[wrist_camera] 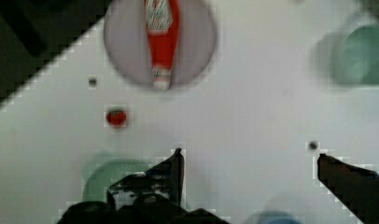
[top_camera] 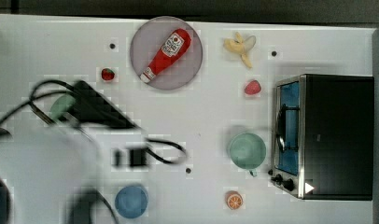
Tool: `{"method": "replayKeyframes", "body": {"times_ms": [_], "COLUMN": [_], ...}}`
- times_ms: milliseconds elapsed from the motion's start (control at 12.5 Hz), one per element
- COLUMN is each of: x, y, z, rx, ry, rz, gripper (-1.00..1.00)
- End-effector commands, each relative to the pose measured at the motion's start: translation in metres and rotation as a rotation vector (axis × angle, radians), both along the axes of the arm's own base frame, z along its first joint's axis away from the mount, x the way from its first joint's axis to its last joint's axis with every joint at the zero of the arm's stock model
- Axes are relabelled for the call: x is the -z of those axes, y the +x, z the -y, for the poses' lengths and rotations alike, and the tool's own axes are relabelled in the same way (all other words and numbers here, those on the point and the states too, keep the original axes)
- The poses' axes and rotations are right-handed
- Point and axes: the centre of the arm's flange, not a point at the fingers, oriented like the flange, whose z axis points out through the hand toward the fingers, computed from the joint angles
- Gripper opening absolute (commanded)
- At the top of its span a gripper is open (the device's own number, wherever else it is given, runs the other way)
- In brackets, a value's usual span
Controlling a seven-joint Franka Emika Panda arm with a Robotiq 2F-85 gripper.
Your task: Drag strainer left to right.
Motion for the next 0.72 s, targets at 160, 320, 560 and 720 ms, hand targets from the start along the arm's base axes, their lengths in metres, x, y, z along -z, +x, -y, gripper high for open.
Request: {"method": "replayKeyframes", "body": {"times_ms": [160, 320, 560, 720], "x": [0.127, 0.176, 0.243, 0.284], "y": [-0.014, -0.013, -0.006, 0.000], "z": [-0.109, -0.139, -0.156, -0.156], "rx": [0.271, 0.414, 0.630, 0.739], "ry": [0.003, 0.027, 0.080, 0.112], "rz": [-0.165, -0.190, -0.233, -0.255], "gripper": [1.00, 1.00, 1.00, 1.00]}}
